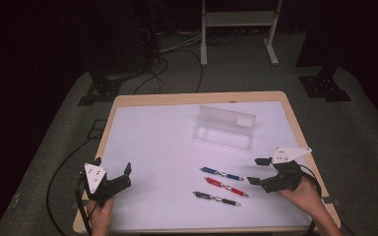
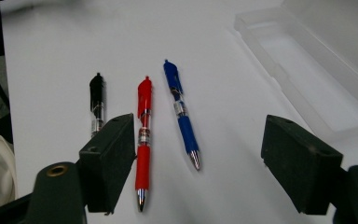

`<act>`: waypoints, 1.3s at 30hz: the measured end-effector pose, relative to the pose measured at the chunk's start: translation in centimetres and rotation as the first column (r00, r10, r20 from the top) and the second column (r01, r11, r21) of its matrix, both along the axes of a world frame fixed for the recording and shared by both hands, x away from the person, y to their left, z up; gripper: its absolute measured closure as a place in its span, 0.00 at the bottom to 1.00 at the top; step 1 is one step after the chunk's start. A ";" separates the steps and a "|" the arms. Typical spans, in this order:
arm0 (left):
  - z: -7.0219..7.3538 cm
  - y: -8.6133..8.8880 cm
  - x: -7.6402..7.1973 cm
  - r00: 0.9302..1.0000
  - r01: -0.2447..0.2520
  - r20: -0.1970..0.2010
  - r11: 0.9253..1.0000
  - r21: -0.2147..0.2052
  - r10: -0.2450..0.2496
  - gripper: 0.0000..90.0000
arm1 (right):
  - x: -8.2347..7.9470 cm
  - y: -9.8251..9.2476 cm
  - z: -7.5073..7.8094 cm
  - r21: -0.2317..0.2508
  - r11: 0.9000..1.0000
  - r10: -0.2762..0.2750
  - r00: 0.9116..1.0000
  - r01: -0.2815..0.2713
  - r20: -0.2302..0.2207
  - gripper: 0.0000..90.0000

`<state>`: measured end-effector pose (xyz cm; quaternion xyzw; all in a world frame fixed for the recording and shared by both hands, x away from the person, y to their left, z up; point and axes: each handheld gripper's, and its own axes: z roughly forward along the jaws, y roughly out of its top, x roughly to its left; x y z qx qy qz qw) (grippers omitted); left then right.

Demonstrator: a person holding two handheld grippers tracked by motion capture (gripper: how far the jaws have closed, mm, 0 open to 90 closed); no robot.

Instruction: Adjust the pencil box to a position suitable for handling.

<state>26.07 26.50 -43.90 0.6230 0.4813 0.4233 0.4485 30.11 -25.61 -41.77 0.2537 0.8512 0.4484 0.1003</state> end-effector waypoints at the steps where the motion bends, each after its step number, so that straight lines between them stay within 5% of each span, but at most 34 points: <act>1: 0.0 0.0 0.0 1.000 0.001 0.002 1.000 0.002 -0.001 0.00 | 0.1 0.3 0.1 -0.008 1.000 0.009 1.000 -0.009 0.000 0.28; 14: 0.0 0.2 -0.1 1.000 -0.005 0.003 1.000 0.001 0.005 0.00 | 2.1 5.3 1.4 -0.095 0.988 0.122 0.992 -0.120 0.013 0.32; 30: 0.0 0.1 0.0 1.000 -0.001 0.001 1.000 0.000 0.001 0.00 | 4.5 8.5 -1.0 -0.218 0.957 0.187 0.982 -0.191 -0.041 0.43; 39: 0.0 0.1 0.0 1.000 -0.007 0.003 1.000 0.003 0.007 0.00 | 5.5 9.1 -2.2 -0.241 0.949 0.193 0.979 -0.205 -0.072 0.53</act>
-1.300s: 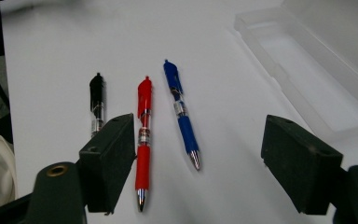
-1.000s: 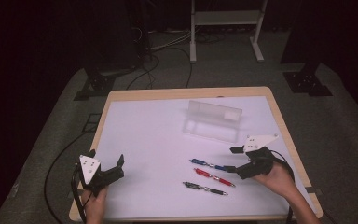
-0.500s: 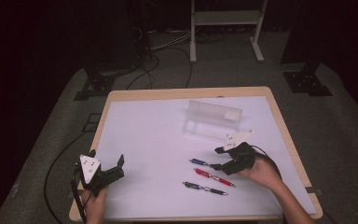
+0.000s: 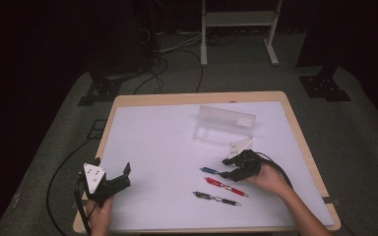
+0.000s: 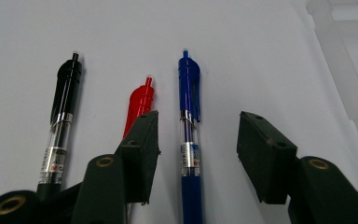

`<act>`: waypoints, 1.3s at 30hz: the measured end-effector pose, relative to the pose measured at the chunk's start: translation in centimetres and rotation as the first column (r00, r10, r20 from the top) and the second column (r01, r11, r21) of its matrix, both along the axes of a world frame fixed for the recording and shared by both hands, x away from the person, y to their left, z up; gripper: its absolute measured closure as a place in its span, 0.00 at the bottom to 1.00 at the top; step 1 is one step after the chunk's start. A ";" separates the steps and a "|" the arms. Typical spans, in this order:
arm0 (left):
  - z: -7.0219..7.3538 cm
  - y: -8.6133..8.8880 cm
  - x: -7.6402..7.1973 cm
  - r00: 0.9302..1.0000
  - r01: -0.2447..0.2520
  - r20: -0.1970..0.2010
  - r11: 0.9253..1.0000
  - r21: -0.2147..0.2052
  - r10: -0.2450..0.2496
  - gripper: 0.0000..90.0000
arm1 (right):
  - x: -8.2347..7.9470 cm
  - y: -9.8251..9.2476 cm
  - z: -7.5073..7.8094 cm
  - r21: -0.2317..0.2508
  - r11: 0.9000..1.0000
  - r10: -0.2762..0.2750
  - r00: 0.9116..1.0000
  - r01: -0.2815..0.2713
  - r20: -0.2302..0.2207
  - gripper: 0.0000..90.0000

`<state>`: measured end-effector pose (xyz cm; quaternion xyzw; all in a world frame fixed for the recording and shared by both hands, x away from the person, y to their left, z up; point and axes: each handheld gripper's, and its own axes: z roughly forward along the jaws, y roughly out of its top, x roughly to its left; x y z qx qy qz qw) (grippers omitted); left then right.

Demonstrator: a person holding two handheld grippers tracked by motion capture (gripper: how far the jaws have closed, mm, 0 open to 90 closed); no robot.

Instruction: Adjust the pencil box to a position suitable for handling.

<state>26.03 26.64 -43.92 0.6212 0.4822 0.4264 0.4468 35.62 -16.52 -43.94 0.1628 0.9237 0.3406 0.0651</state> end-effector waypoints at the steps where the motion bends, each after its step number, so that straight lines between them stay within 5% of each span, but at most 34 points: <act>1: 0.0 0.0 0.0 1.000 -0.001 0.000 1.000 0.001 0.001 0.00 | 0.2 0.1 -0.2 0.001 1.000 0.001 1.000 -0.001 -0.008 0.55; 6: 0.0 0.0 0.0 1.000 -0.001 -0.001 1.000 0.002 0.001 0.00 | 0.4 0.5 -0.9 -0.029 0.999 0.013 0.999 -0.014 -0.035 0.61; 28: 0.0 0.0 0.0 1.000 -0.004 -0.003 1.000 0.006 0.005 0.00 | 0.5 1.3 -1.9 -0.080 0.996 0.045 0.999 -0.046 -0.020 0.86; 39: 0.0 0.1 0.0 1.000 -0.006 -0.002 1.000 0.009 0.006 0.00 | 0.6 1.3 -1.8 -0.078 0.996 0.044 0.999 -0.046 -0.031 0.87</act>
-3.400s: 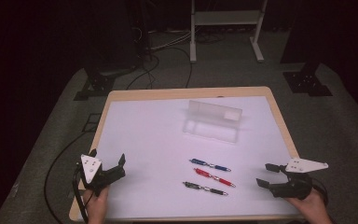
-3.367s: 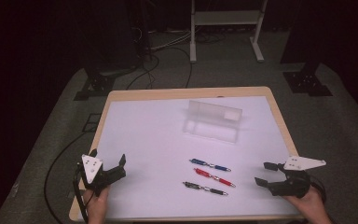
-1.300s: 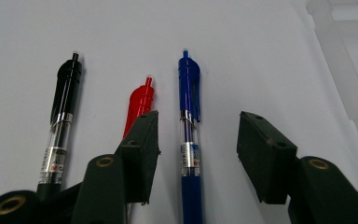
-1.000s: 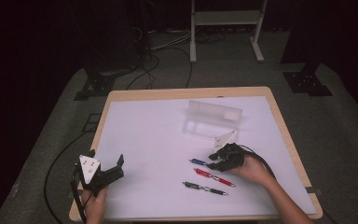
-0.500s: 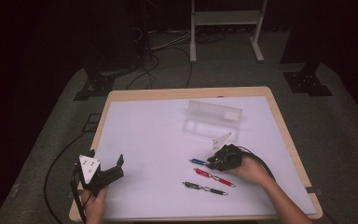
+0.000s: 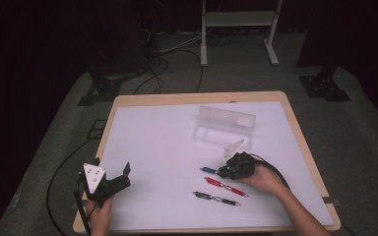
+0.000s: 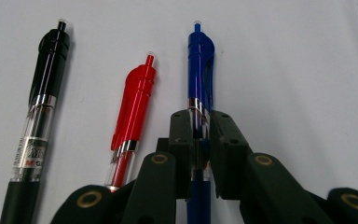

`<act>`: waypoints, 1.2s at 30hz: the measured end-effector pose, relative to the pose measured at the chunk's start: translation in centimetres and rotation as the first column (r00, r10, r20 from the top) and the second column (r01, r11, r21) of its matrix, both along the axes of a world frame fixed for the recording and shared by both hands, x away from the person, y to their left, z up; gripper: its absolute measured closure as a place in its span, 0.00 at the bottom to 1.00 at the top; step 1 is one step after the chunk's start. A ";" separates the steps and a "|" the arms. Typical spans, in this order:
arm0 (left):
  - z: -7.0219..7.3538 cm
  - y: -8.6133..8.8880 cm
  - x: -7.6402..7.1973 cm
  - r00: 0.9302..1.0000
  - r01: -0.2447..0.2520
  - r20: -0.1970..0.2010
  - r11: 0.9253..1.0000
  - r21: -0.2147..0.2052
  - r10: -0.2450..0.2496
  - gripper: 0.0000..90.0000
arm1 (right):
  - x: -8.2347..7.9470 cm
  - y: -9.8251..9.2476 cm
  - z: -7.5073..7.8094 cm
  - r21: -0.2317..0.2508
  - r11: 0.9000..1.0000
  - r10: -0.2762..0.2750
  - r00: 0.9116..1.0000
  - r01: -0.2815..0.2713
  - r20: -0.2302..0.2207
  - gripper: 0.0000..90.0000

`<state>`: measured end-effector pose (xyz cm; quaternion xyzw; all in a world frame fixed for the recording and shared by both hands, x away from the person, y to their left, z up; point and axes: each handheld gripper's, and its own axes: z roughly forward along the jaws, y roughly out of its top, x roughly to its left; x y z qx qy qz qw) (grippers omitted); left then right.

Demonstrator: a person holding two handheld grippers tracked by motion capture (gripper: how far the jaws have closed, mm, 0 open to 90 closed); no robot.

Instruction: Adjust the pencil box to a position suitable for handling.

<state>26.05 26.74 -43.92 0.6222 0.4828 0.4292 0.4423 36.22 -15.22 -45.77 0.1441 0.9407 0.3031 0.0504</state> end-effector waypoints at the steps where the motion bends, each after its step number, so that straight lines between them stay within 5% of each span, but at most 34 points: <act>1: 0.0 0.0 0.0 1.000 -0.003 0.000 1.000 -0.004 0.003 0.00 | 0.0 0.0 0.0 -0.001 1.000 -0.003 1.000 0.003 0.002 0.87; 15: 0.0 -0.1 0.0 1.000 0.000 -0.002 1.000 0.000 0.000 0.00 | 1.4 -1.6 3.5 0.073 0.997 -0.031 1.000 0.030 0.006 0.88; 36: -0.1 -0.1 0.1 1.000 -0.002 0.002 1.000 -0.004 0.002 0.00 | 4.5 -2.6 7.3 0.075 0.996 -0.049 0.998 0.045 0.048 0.88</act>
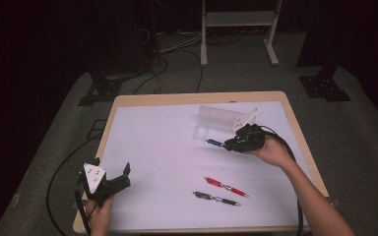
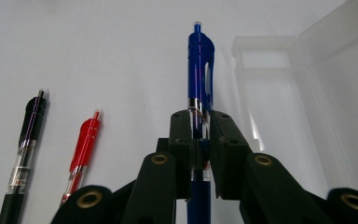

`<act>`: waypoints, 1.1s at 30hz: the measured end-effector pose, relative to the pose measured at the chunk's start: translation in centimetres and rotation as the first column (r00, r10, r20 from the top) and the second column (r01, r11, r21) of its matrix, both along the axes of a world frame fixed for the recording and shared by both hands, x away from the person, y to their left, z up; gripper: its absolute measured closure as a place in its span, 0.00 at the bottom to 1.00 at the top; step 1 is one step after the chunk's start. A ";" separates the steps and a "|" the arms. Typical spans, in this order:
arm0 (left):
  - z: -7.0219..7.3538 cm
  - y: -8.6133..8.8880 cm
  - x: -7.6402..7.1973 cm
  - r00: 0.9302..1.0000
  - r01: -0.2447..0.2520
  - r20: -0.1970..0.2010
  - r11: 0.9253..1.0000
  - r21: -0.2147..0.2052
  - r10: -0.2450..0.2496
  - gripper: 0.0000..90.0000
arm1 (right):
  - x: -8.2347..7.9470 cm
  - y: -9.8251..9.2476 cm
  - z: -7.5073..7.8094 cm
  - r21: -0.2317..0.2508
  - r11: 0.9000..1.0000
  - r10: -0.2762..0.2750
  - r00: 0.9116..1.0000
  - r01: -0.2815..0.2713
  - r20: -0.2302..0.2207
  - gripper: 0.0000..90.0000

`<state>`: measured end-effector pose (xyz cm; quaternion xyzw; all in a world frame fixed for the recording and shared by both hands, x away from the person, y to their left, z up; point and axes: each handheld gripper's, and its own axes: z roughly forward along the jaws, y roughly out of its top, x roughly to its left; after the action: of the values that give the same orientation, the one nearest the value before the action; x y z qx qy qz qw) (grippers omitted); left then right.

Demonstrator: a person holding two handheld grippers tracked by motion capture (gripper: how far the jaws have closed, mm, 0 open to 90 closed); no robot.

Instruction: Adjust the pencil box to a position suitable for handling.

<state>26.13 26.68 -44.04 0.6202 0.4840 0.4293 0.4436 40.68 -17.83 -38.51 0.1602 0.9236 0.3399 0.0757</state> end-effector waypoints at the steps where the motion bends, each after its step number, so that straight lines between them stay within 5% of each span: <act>1: 0.0 0.0 0.0 1.000 0.001 -0.002 1.000 -0.001 -0.001 0.00 | 0.3 -0.1 0.2 -0.001 1.000 0.001 1.000 -0.001 0.000 0.88; 12: 0.0 0.0 0.0 1.000 0.001 -0.001 1.000 -0.001 -0.001 0.00 | 2.5 0.0 1.1 0.007 1.000 -0.019 1.000 0.019 0.017 0.87; 33: 0.0 -0.1 0.0 1.000 0.000 0.001 1.000 0.002 0.000 0.00 | 6.2 -0.8 -1.1 -0.003 0.999 -0.052 0.998 0.052 -0.016 0.87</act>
<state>26.11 26.60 -44.03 0.6207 0.4833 0.4299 0.4431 46.83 -18.64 -39.58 0.1870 0.9201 0.3354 0.0772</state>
